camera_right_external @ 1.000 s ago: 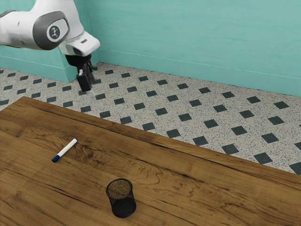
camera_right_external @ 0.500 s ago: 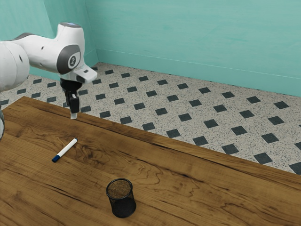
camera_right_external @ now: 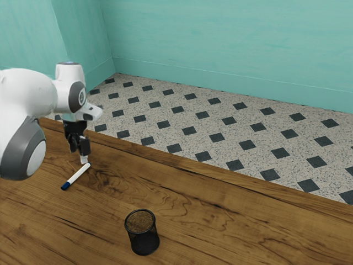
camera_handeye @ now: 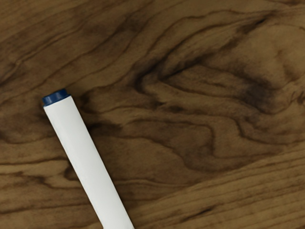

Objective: Put the marker into the pen holder.

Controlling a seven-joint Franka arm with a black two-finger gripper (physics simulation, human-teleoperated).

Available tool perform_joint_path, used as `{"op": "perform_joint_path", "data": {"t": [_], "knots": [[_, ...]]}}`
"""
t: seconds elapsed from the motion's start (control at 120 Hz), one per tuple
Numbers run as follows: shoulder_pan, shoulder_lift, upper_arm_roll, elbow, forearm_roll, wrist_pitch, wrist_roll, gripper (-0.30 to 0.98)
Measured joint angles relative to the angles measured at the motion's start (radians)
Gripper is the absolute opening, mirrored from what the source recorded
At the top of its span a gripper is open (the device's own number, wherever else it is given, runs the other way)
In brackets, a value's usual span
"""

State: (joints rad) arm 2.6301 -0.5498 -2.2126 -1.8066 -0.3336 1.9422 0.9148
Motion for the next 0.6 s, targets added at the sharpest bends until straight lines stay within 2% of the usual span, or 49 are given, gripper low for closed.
{"op": "perform_joint_path", "data": {"t": [0.233, 0.6], "knots": [[0.06, -0.084, -0.033, 0.004, -0.146, 0.012, 0.02, 0.67], [0.149, -0.166, -0.084, 0.096, -0.2, 0.017, 0.061, 0.6]]}}
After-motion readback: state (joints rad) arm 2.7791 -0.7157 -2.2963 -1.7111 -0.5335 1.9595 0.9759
